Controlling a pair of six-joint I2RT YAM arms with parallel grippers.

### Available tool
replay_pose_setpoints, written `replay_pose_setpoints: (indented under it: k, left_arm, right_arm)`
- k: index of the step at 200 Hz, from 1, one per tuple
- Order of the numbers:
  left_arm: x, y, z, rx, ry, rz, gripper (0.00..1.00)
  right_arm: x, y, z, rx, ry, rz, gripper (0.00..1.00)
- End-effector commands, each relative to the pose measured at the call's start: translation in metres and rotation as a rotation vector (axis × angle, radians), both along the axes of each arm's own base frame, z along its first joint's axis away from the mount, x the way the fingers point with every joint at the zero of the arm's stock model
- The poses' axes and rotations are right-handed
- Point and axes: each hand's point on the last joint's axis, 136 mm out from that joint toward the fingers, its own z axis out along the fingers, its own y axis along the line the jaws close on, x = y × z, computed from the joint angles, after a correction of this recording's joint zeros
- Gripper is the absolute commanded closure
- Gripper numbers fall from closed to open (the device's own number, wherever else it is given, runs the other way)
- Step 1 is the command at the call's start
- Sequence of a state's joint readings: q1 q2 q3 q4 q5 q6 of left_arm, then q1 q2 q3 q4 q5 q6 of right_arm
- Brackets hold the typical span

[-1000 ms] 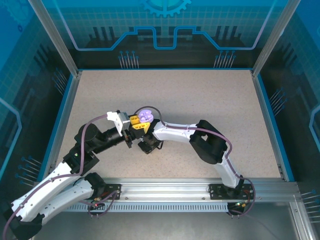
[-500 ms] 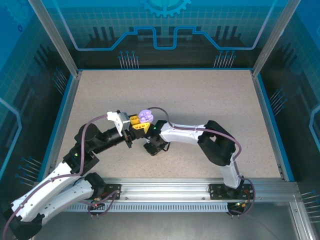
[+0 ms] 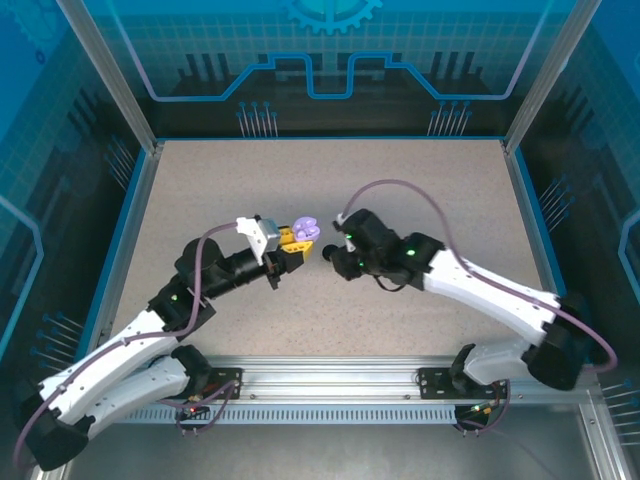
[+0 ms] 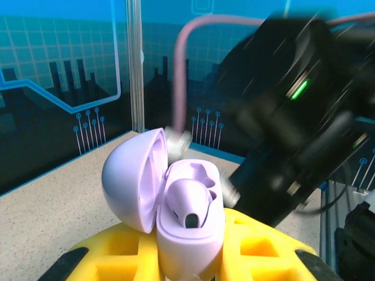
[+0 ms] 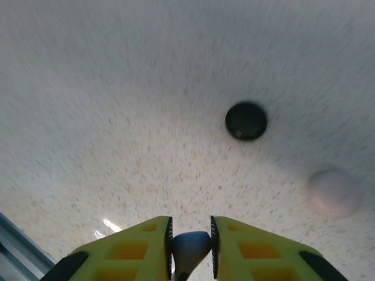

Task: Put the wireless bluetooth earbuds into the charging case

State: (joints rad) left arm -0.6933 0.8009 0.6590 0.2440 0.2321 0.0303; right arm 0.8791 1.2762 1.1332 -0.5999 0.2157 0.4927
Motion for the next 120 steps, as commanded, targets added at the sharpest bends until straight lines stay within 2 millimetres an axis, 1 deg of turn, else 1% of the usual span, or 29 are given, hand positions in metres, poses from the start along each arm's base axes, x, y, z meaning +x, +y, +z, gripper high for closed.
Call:
replay_pose_setpoints:
  k: [1, 11, 29, 52, 66, 91, 120]
  left_arm:
    - [0.005, -0.008, 0.007, -0.018, -0.059, -0.009, 0.98]
    - [0.008, -0.013, 0.003, -0.011, -0.058, -0.018, 0.98]
    - [0.012, -0.02, -0.003, -0.004, -0.066, -0.032, 0.97]
    - [0.016, -0.029, -0.009, 0.006, -0.078, -0.045, 0.97]
    - [0.018, -0.033, -0.012, 0.017, -0.085, -0.049, 0.97]
    - [0.021, -0.039, -0.02, 0.046, -0.091, -0.044, 0.97]
    - [0.024, -0.042, -0.027, 0.07, -0.093, -0.032, 0.97]
  right_arm:
    - [0.004, -0.021, 0.045, 0.095, -0.105, -0.075, 0.76]
    - [0.002, -0.03, 0.067, 0.131, -0.147, -0.096, 0.76]
    - [-0.002, -0.042, 0.098, 0.188, -0.207, -0.12, 0.76]
    - [-0.008, -0.043, 0.127, 0.257, -0.244, -0.109, 0.76]
    - [-0.01, -0.038, 0.138, 0.282, -0.258, -0.093, 0.76]
    - [-0.01, -0.027, 0.153, 0.308, -0.28, -0.075, 0.76]
    - [-0.005, -0.014, 0.162, 0.325, -0.306, -0.069, 0.77]
